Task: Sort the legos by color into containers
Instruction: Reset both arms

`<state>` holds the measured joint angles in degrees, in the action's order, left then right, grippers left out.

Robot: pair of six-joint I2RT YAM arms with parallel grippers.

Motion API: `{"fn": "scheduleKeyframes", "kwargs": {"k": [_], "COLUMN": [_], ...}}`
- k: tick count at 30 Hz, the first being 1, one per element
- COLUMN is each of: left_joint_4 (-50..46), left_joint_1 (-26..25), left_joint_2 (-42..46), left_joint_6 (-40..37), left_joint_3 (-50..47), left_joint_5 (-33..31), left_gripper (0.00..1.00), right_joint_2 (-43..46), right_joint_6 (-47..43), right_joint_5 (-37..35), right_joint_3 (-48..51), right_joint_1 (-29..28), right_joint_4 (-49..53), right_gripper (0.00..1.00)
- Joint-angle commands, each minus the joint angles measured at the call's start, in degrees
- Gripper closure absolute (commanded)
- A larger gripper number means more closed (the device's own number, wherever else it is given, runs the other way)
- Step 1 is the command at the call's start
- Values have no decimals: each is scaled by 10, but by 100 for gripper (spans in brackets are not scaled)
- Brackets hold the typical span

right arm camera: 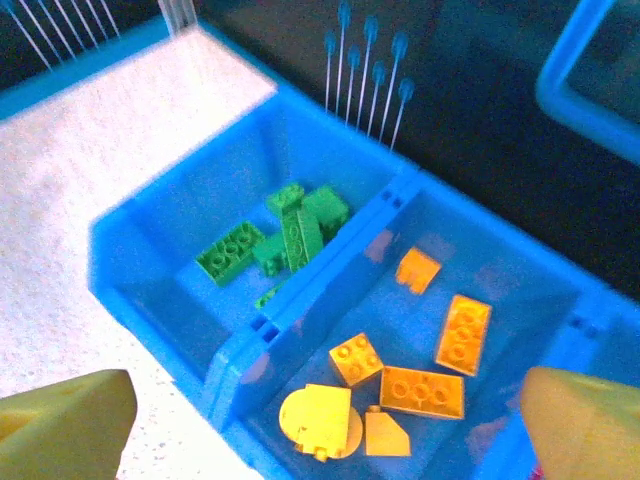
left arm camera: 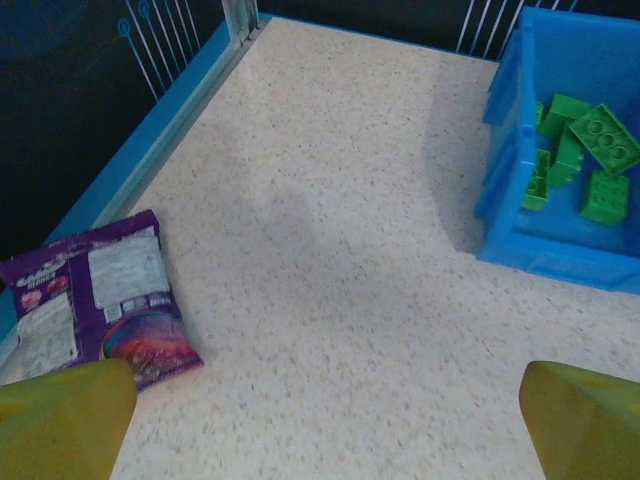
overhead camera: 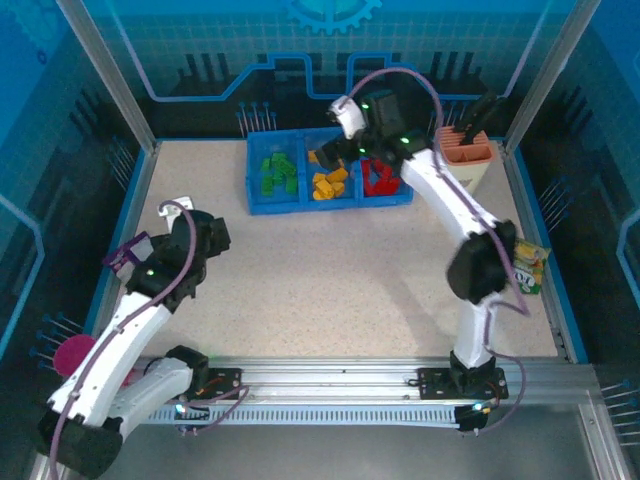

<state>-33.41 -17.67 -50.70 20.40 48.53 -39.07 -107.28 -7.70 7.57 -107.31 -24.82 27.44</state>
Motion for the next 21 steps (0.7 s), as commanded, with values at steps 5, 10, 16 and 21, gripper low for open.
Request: {"fn": "scheduleKeyframes", "kwargs": {"k": [5, 10, 16, 21], "left_joint_4": [300, 499, 655, 783], "left_joint_1": [26, 77, 137, 160], "left_joint_2": [-36, -32, -114, -233], "left_joint_6": [-118, -161, -170, -186], "left_joint_3": [-130, -257, -308, -303], "left_joint_5": [55, 75, 127, 217], "left_gripper": [0, 1, 1, 1], "right_joint_2": [297, 491, 652, 677], "right_joint_6": [36, 91, 117, 74], "right_joint_5": [-110, -225, -281, -300], "right_joint_3": [405, 632, 808, 881], "right_joint_1": [-3, -6, -1, 7], "right_joint_4": [-170, -254, -347, -450], "right_gripper": [0, 0, 0, 0]}}
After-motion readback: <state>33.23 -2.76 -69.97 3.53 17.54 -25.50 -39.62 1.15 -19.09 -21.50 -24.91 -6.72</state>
